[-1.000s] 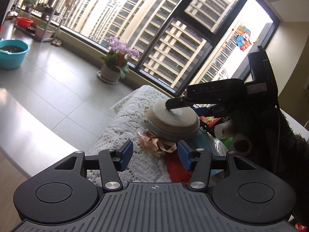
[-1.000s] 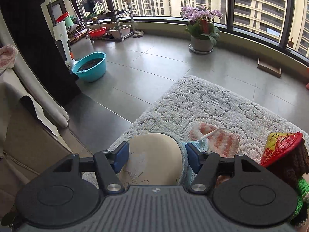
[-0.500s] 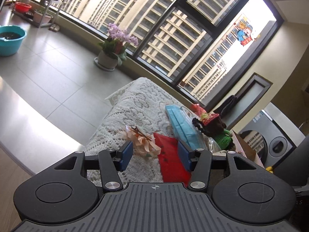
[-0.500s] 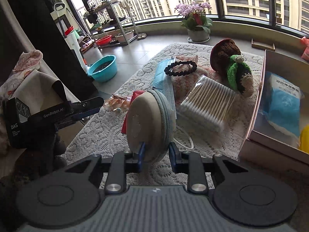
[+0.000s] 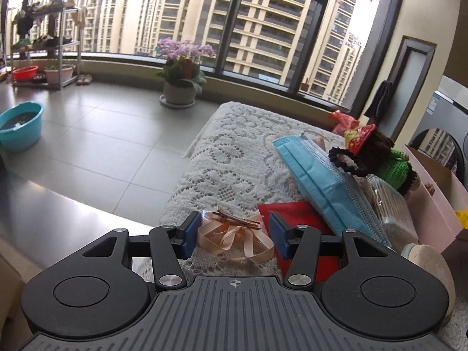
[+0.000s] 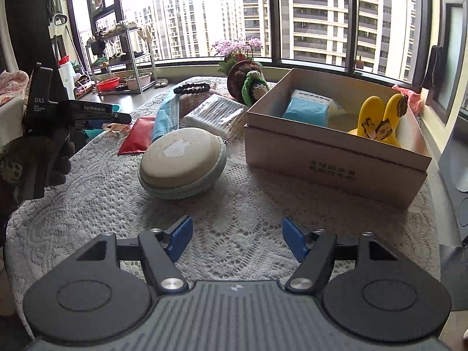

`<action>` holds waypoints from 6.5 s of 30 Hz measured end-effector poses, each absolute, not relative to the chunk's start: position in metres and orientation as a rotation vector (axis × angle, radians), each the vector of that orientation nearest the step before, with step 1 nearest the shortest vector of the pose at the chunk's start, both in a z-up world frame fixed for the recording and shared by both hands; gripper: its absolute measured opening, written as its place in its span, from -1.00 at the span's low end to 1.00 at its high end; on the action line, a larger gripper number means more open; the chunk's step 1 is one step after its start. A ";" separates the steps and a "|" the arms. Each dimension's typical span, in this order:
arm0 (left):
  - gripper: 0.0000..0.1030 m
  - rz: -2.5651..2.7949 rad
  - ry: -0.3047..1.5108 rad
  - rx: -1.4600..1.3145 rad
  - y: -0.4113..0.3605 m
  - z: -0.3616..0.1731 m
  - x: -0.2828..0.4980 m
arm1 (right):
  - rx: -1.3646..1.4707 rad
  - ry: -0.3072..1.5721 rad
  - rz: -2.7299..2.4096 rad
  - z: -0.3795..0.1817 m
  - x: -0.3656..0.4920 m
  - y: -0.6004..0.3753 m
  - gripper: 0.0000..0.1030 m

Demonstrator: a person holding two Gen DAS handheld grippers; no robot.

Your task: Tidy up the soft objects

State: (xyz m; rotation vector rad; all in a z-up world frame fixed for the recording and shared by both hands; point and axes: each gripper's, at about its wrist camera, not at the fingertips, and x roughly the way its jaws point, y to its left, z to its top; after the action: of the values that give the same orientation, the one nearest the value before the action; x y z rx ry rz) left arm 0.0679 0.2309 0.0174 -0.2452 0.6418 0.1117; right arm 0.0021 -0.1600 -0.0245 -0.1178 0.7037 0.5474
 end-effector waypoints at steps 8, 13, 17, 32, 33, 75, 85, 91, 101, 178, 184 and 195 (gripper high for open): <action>-0.03 0.149 0.656 -0.148 0.232 0.016 0.084 | -0.031 0.697 0.443 -0.051 -0.003 -0.180 0.82; -0.14 0.084 0.628 -0.112 0.220 0.021 0.063 | -0.004 0.712 0.475 -0.054 -0.002 -0.185 1.00; -0.15 0.041 0.576 -0.086 0.208 0.028 0.026 | -0.009 0.715 0.488 -0.054 -0.002 -0.183 1.00; -0.15 -0.276 0.589 -0.229 0.150 0.039 -0.039 | -0.233 0.684 0.608 -0.042 -0.015 -0.140 1.00; -0.15 -0.274 0.588 -0.239 0.150 0.038 -0.039 | -0.236 0.651 0.615 -0.038 -0.017 -0.134 1.00; -0.04 -0.491 0.534 -0.280 0.002 0.092 0.134 | -0.104 0.478 0.320 -0.018 -0.069 -0.239 0.90; -0.04 -0.441 0.585 -0.354 0.084 0.027 0.047 | -0.019 0.406 0.335 0.024 -0.026 -0.252 0.90; -0.04 -0.425 0.540 -0.415 0.118 0.006 0.022 | -0.034 0.414 0.319 0.072 0.080 -0.228 0.91; -0.04 -0.429 0.497 -0.539 0.135 -0.005 0.020 | -0.070 0.688 0.269 0.041 0.182 -0.200 0.93; -0.69 -0.153 0.615 -0.200 0.158 0.030 0.117 | 0.020 0.659 0.505 -0.010 0.104 -0.147 0.79; -0.66 -0.108 0.572 -0.216 0.160 0.036 0.126 | 0.022 0.657 0.502 -0.014 0.082 -0.160 0.79; -0.63 -0.084 0.695 -0.155 0.143 0.029 0.174 | 0.023 0.642 0.403 -0.031 0.025 -0.193 0.79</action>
State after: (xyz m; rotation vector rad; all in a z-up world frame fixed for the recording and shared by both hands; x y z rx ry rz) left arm 0.1742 0.1434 0.0287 -0.1550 0.6954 -0.0843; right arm 0.0253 -0.1930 -0.0315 0.0228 0.6416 0.4033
